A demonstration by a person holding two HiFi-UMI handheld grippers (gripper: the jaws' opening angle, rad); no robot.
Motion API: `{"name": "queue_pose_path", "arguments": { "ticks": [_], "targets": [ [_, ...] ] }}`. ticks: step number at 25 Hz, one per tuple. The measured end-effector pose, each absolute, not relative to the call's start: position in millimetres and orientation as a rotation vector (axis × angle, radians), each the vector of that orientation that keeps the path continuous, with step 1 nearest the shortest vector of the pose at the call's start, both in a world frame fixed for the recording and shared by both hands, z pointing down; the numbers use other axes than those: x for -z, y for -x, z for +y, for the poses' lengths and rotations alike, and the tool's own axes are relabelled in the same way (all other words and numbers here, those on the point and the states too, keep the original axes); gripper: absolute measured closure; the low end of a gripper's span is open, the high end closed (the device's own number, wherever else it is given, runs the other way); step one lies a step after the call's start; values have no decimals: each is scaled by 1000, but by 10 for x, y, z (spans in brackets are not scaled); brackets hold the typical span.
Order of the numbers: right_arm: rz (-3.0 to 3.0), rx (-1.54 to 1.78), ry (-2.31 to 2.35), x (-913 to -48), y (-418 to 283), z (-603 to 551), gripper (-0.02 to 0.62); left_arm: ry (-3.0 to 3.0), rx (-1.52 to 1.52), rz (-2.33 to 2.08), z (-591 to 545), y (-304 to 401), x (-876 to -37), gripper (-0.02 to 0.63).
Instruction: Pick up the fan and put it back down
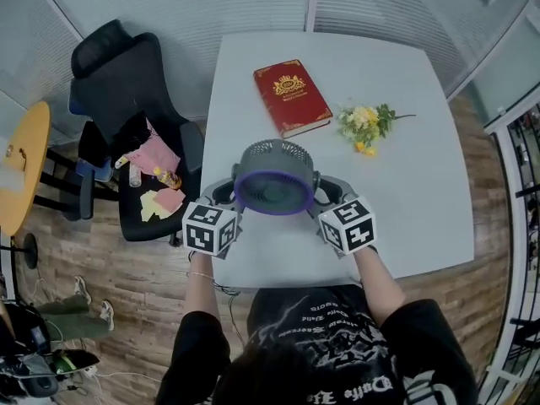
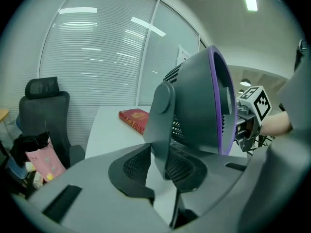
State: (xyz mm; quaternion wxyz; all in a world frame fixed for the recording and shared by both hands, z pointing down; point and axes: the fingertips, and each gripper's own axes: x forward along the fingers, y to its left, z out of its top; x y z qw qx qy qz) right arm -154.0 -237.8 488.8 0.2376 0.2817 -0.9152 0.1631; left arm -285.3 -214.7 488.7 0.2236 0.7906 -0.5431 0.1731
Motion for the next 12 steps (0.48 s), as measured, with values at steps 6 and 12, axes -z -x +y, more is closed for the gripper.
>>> {"name": "queue_pose_path", "arguments": {
  "ticks": [6,12],
  "targets": [
    [-2505,-392,-767,-4616,1415,-1997,408,-2168,-431,-1559,-1739,2732,-4618,523],
    [-2527,-382,-707,-4471,1405,-1629,410,-2118,-416,-1612,-1314,2713,-4442,523]
  ]
}}
